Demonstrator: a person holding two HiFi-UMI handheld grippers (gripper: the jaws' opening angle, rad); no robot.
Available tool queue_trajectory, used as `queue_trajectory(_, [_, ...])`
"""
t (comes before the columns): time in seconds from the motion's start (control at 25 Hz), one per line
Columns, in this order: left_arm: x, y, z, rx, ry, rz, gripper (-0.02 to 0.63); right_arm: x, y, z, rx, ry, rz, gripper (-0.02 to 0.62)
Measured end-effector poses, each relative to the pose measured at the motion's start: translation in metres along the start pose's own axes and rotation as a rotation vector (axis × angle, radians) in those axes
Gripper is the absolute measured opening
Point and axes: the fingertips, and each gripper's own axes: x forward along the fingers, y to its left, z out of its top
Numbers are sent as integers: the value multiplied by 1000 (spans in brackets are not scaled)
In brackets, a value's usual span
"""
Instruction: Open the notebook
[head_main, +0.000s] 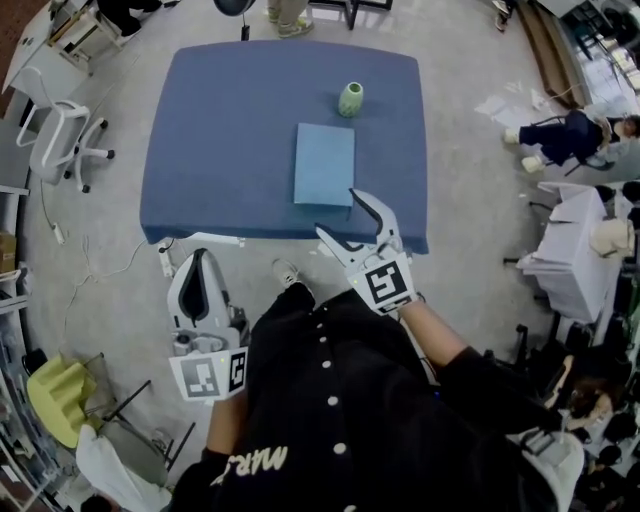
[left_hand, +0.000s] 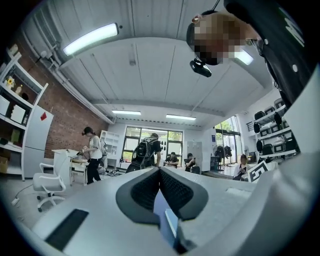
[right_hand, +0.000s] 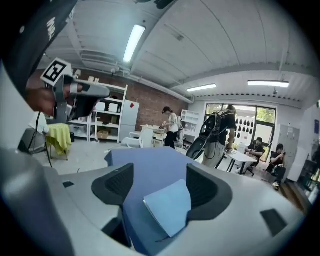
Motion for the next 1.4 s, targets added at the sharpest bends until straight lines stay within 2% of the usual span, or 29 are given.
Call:
queue_trajectory(0.16, [24, 24, -19, -26, 39, -64, 3, 49, 18, -40, -82, 115, -9, 321])
queue_trajectory(0.28, [41, 27, -37, -43, 75, -94, 3, 75, 14, -70, -140, 188, -45, 314])
queue_trajectory(0.52, [68, 26, -67, -80, 118, -94, 3, 120, 10, -128, -254, 302, -51, 313])
queue_trajectory(0.76, [88, 38, -100, -112, 154, -81, 3, 162, 4, -159, -355, 332, -75, 305])
queue_trajectory(0.96, [93, 45, -118, -118, 191, -85, 3, 176, 4, -168, -405, 337, -72, 300])
queue_trajectory(1.2, [103, 44, -125, -127, 206, -109, 3, 177, -1, -169, -392, 330, -72, 300])
queue_trajectory(1.4, [107, 41, -125, -135, 211, -125, 3, 169, -2, -156, -365, 292, -83, 262])
